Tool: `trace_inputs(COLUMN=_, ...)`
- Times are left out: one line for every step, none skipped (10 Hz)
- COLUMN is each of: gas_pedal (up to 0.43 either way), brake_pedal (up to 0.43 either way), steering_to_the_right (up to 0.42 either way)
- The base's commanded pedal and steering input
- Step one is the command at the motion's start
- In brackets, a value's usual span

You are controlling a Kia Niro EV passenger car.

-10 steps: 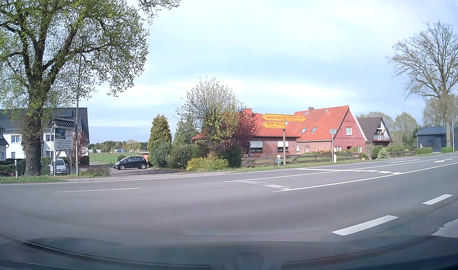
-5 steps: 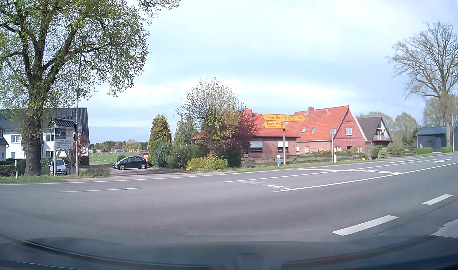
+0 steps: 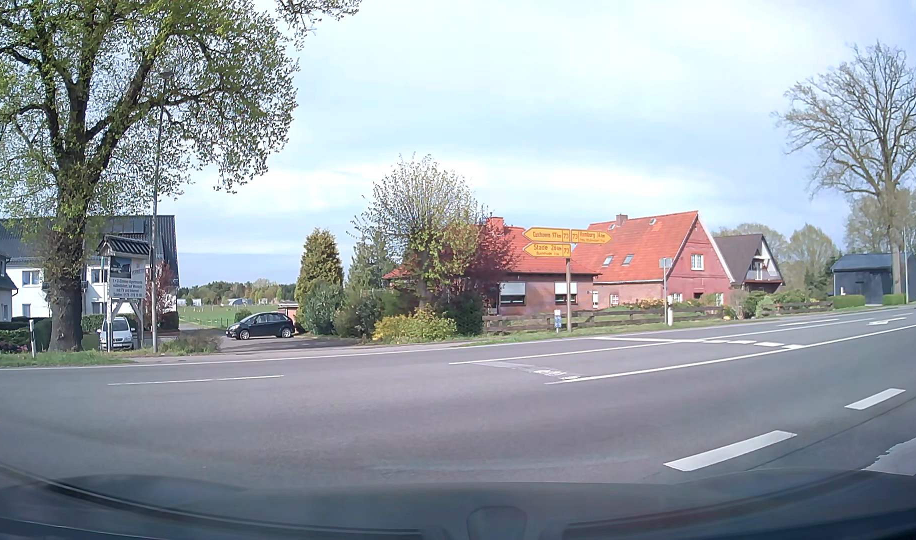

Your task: Follow the waypoints while adhering to traffic rules and regulations

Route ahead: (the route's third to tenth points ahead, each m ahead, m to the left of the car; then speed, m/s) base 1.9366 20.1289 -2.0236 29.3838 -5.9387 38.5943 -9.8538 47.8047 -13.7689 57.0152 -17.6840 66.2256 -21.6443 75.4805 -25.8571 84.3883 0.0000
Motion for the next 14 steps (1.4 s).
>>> trace_inputs(gas_pedal=0.0, brake_pedal=0.195, steering_to_the_right=-0.452)
trace_inputs(gas_pedal=0.0, brake_pedal=0.195, steering_to_the_right=-0.452)
trace_inputs(gas_pedal=0.0, brake_pedal=0.195, steering_to_the_right=-0.451)
trace_inputs(gas_pedal=0.0, brake_pedal=0.195, steering_to_the_right=-0.451)
trace_inputs(gas_pedal=0.0, brake_pedal=0.195, steering_to_the_right=-0.451)
trace_inputs(gas_pedal=0.0, brake_pedal=0.195, steering_to_the_right=-0.452)
trace_inputs(gas_pedal=0.0, brake_pedal=0.195, steering_to_the_right=-0.452)
trace_inputs(gas_pedal=0.0, brake_pedal=0.195, steering_to_the_right=-0.451)
trace_inputs(gas_pedal=0.0, brake_pedal=0.195, steering_to_the_right=-0.452)
trace_inputs(gas_pedal=0.0, brake_pedal=0.195, steering_to_the_right=-0.452)
trace_inputs(gas_pedal=0.0, brake_pedal=0.195, steering_to_the_right=-0.452)
trace_inputs(gas_pedal=0.0, brake_pedal=0.189, steering_to_the_right=-0.451)
trace_inputs(gas_pedal=0.0, brake_pedal=0.189, steering_to_the_right=-0.451)
trace_inputs(gas_pedal=0.0, brake_pedal=0.189, steering_to_the_right=-0.451)
